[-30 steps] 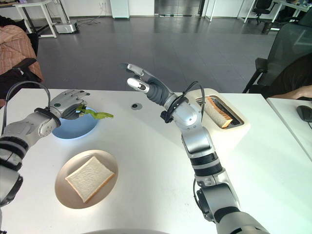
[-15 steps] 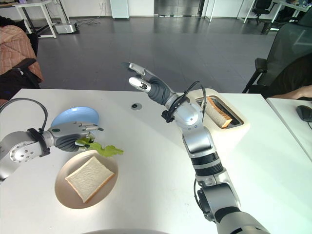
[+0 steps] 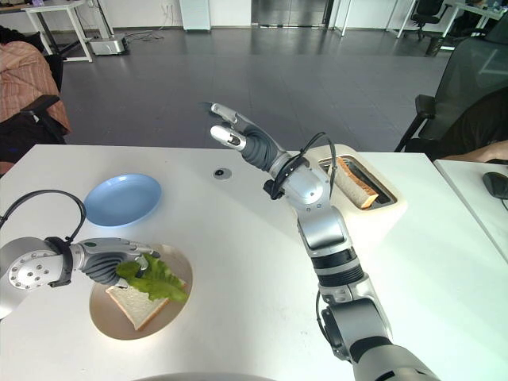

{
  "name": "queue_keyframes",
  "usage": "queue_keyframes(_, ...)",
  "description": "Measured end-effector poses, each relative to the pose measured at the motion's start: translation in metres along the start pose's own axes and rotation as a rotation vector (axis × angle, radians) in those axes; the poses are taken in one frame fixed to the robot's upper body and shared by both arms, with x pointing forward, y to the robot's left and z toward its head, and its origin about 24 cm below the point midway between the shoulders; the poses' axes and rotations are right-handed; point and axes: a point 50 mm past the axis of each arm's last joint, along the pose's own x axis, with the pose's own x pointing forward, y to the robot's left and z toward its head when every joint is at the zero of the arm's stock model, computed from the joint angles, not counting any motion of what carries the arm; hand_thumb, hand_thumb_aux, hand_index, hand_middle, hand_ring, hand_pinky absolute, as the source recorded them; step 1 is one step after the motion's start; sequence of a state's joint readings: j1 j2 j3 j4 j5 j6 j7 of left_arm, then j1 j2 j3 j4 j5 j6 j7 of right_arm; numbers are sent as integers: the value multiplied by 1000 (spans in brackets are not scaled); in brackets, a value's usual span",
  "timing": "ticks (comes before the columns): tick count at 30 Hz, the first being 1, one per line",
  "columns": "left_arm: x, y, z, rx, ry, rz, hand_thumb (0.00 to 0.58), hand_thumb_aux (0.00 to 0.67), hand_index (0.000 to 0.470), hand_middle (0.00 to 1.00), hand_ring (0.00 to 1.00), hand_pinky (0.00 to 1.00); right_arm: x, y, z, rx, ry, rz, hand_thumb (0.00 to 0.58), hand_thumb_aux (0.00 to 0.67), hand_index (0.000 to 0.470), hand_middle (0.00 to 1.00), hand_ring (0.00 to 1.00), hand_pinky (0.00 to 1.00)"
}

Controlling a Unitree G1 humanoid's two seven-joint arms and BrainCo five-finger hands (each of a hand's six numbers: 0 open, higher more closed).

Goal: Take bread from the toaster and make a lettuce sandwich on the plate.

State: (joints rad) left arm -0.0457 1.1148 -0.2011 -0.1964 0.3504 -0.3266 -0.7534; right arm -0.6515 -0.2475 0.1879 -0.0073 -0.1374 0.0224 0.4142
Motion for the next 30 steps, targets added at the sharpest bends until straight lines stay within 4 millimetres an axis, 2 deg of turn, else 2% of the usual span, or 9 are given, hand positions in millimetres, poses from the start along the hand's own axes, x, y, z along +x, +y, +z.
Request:
queue_keyframes(7, -6, 14, 6, -91, -120, 117, 0, 0, 0, 0, 0, 0, 0, 0, -2, 3, 7, -2, 0, 0, 0, 0, 0, 0)
queue_keyframes(10, -15, 21, -1, -129, -128, 164, 0, 0, 0, 0, 0, 0, -1, -3, -2, 1, 10, -14, 0, 0, 0, 0, 0, 0)
queue_keyframes(12, -24, 28, -6, -165, -138, 220, 0, 0, 0, 0, 0, 0, -4, -11, -3, -12, 17, -36, 0, 0, 0, 0, 0, 0)
queue_keyframes(15, -38, 53, -17, -193, -148, 436, 0, 0, 0, 0, 0, 0, -8, -30, -2, -99, 30, -108, 0, 0, 0, 0, 0, 0)
queue_keyframes(16, -47, 67, -28, -232, -129, 607, 0, 0, 0, 0, 0, 0, -15, -50, -5, -255, 76, -176, 0, 0, 0, 0, 0, 0)
queue_keyframes(19, -57, 80, -42, -333, -124, 831, 0, 0, 0, 0, 0, 0, -37, -91, -16, -628, 235, -300, 0, 0, 0, 0, 0, 0)
queue_keyframes(23, -55, 72, -62, -482, -80, 956, 0, 0, 0, 0, 0, 0, -67, -124, -45, -989, 549, -266, 0, 0, 0, 0, 0, 0)
queue_keyframes(29, -51, 66, -68, -506, -41, 969, 0, 0, 0, 0, 0, 0, -109, -122, -70, -947, 929, -24, 0, 0, 0, 0, 0, 0)
queue_keyframes(30, -51, 66, -69, -507, -39, 969, 0, 0, 0, 0, 0, 0, -111, -119, -69, -932, 947, 6, 251, 166, 116, 0, 0, 0)
